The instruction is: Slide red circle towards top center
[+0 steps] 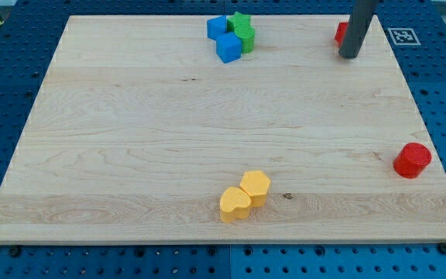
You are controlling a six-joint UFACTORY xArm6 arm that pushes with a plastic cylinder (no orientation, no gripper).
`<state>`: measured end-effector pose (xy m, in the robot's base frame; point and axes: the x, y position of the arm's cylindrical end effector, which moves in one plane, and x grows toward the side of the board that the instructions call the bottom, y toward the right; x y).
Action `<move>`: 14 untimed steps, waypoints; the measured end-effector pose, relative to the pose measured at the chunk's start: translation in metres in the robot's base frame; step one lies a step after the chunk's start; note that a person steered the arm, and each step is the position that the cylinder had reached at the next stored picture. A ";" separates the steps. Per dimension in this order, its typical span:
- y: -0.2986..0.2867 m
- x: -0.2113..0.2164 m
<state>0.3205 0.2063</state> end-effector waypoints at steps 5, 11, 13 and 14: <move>-0.005 0.247; 0.009 0.197; -0.014 0.186; -0.028 0.182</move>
<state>0.5024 0.1785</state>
